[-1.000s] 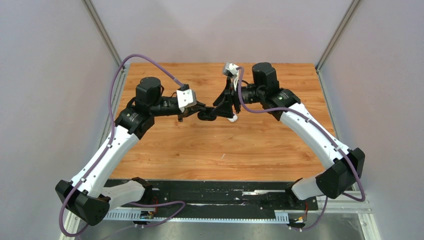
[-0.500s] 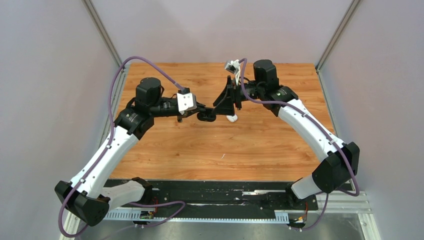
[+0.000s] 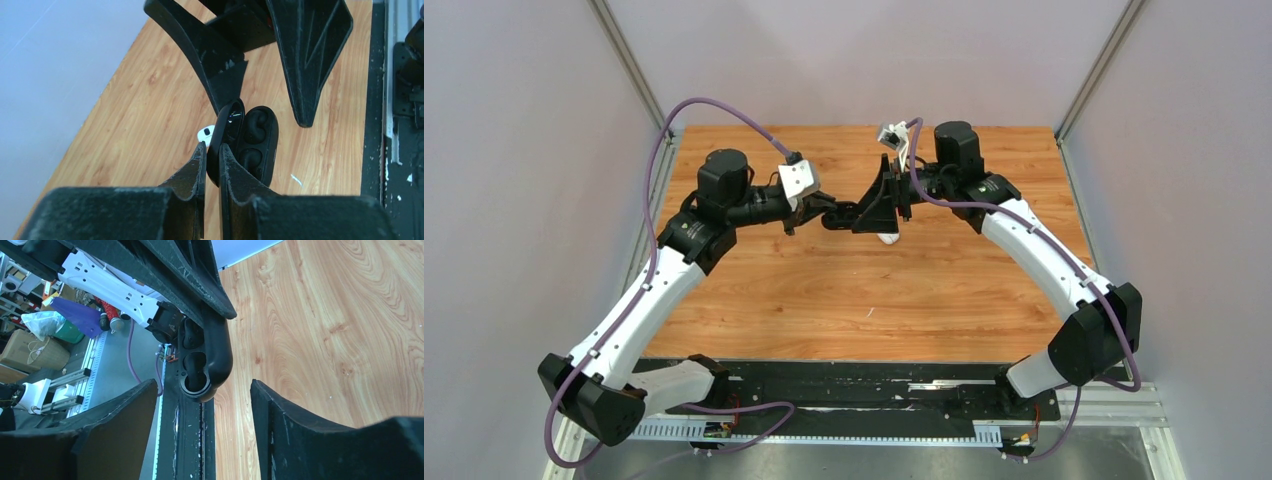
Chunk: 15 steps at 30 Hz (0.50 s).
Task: Insert the wireless bluetooth earbuds into the charging case
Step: Close the charging case.
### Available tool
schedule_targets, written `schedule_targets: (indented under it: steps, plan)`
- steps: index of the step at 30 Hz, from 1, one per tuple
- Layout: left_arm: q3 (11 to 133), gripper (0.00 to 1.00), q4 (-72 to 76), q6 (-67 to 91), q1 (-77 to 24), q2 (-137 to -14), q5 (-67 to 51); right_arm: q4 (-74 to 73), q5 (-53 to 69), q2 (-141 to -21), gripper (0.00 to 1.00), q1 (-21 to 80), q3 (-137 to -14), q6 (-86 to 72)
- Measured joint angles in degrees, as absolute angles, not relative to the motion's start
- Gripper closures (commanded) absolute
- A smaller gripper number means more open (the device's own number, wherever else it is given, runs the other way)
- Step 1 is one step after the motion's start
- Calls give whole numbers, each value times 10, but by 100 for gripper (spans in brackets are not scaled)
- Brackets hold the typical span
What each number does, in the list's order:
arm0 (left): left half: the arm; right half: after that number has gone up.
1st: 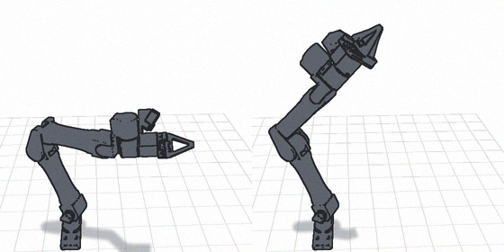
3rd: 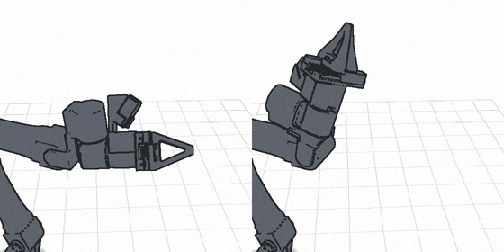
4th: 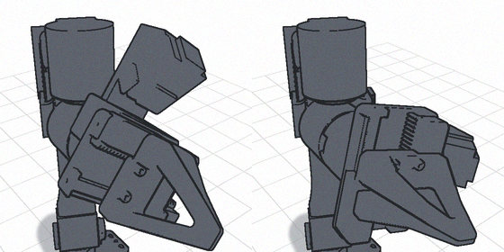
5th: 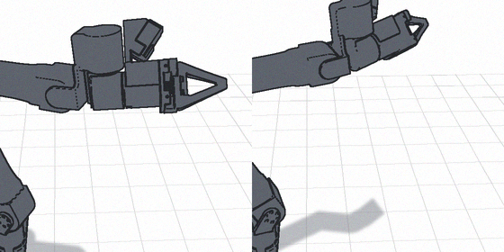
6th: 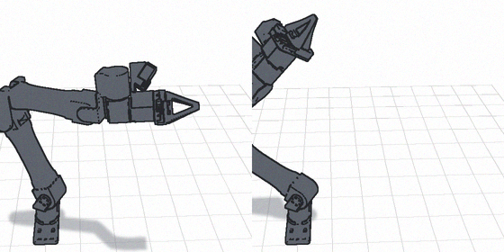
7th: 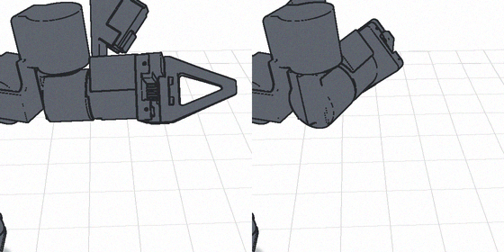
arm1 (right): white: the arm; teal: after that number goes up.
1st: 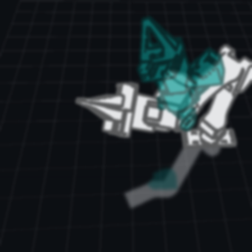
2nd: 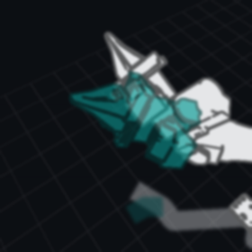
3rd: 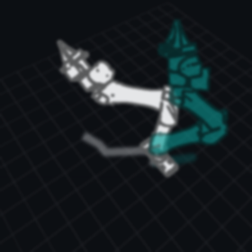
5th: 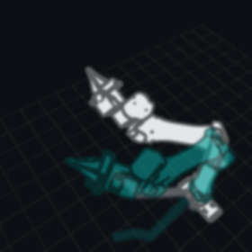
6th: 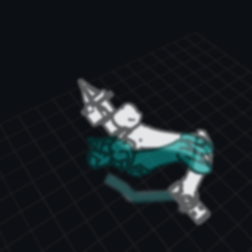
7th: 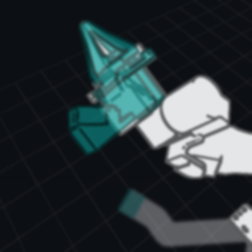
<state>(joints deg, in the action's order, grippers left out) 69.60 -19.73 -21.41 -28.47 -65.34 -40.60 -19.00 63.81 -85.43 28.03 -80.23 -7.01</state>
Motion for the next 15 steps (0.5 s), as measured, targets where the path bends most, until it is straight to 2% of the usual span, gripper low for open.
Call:
schedule_targets:
  steps: [7,13,15]
  plan:
    - [696,100,-159,-152,-285,-653,-388,-164,645,-854,56,280,-796,-90]
    - [689,100,-138,-118,-285,-653,-384,-142,649,-854,68,280,-796,-108]
    - [689,100,-135,-111,-285,-653,-383,-137,650,-854,80,279,-796,-115]
